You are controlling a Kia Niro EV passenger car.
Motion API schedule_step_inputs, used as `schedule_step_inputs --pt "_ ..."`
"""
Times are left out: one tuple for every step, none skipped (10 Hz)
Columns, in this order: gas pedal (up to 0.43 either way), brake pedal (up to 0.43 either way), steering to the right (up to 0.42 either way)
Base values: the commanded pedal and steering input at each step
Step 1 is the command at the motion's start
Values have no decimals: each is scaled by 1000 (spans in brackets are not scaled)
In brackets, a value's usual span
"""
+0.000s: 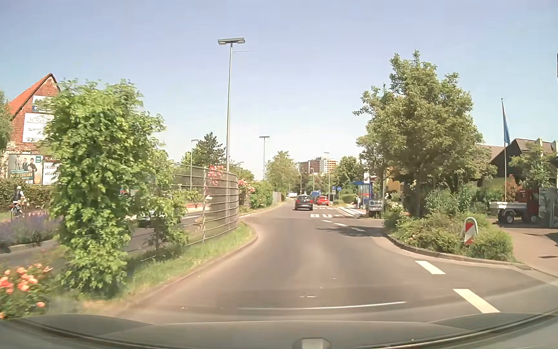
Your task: Follow the waypoints while adhering to traffic rules and regulations
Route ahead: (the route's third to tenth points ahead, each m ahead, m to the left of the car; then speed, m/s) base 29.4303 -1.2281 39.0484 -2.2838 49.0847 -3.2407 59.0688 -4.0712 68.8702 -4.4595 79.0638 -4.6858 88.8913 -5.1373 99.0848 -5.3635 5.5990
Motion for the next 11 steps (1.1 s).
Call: schedule_step_inputs --pt "47 0 129" --pt "67 0 110" --pt "87 0 84" --pt "110 0 64" --pt "130 0 50" --pt "150 0 29" --pt "157 0 10" --pt "169 0 1" --pt "177 0 -11" --pt "197 0 -19" --pt "197 0 -23"
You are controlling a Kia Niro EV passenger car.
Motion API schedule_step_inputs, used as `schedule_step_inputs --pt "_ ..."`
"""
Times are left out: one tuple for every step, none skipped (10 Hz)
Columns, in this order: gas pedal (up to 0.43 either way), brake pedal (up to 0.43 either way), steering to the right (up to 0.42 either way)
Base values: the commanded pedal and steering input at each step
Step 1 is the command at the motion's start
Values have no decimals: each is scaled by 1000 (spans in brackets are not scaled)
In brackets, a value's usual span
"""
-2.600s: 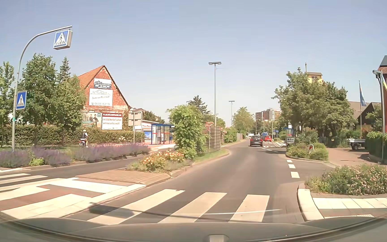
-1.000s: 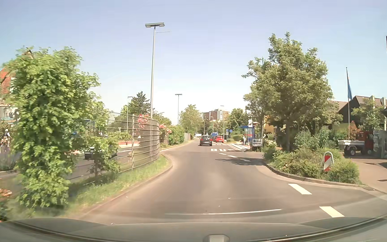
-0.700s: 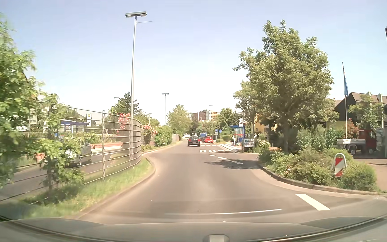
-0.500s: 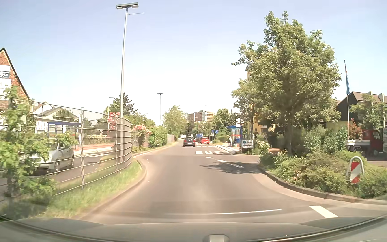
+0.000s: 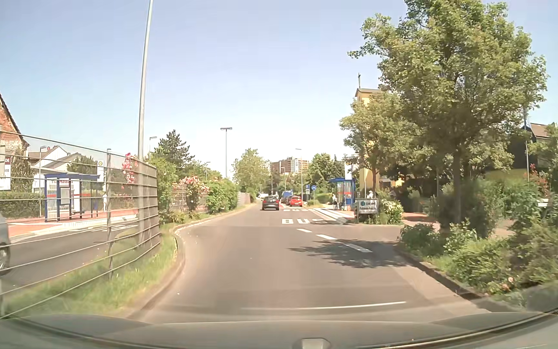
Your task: Follow the waypoints while adhering to traffic rules and regulations
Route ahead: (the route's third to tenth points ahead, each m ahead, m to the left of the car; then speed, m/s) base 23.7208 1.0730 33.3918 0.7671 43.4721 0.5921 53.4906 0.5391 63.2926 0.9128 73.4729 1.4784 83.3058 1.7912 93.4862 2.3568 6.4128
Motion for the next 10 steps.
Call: schedule_step_inputs --pt "209 0 -24" --pt "220 0 -25" --pt "220 0 -24" --pt "220 0 -24" --pt "220 0 -25" --pt "220 0 -25" --pt "220 0 -25" --pt "220 0 -23" --pt "220 0 -23" --pt "220 0 -22"
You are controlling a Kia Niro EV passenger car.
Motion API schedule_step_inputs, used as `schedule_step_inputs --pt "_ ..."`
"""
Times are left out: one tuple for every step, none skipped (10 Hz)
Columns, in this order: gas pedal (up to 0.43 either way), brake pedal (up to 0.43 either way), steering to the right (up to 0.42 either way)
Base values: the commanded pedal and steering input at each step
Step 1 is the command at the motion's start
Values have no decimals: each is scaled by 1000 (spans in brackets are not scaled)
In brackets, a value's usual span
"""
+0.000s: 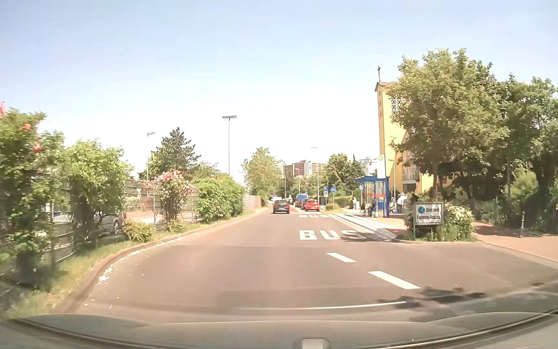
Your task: Follow the waypoints while adhering to traffic rules and regulations
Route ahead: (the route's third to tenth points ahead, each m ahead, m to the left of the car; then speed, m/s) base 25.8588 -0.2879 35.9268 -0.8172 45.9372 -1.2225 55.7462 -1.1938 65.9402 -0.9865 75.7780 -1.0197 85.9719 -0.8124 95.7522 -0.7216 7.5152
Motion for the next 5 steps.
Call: schedule_step_inputs --pt "220 0 -26" --pt "220 0 -29" --pt "220 0 -33" --pt "220 0 -33" --pt "220 0 -34"
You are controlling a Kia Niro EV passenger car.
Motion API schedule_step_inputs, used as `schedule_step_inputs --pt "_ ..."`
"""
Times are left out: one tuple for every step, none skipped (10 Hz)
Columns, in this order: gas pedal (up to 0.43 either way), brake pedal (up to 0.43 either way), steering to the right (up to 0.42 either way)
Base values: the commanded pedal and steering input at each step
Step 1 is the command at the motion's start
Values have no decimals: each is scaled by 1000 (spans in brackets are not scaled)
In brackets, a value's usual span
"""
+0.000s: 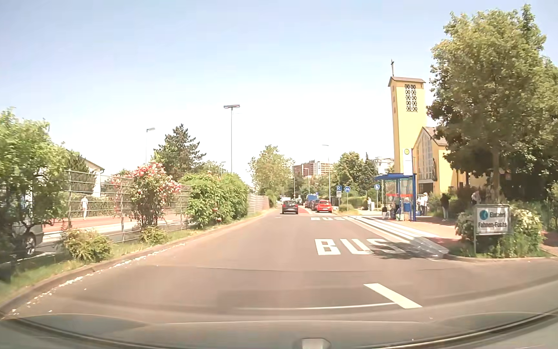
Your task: Follow the waypoints while adhering to traffic rules and regulations
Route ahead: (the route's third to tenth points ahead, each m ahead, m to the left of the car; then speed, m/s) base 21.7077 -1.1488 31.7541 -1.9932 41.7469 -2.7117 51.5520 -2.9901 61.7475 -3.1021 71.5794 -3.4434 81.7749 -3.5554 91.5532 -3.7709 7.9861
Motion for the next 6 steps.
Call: schedule_step_inputs --pt "220 0 -33" --pt "220 0 -33" --pt "220 0 -29" --pt "209 0 -25" --pt "209 0 -18" --pt "197 0 -9"
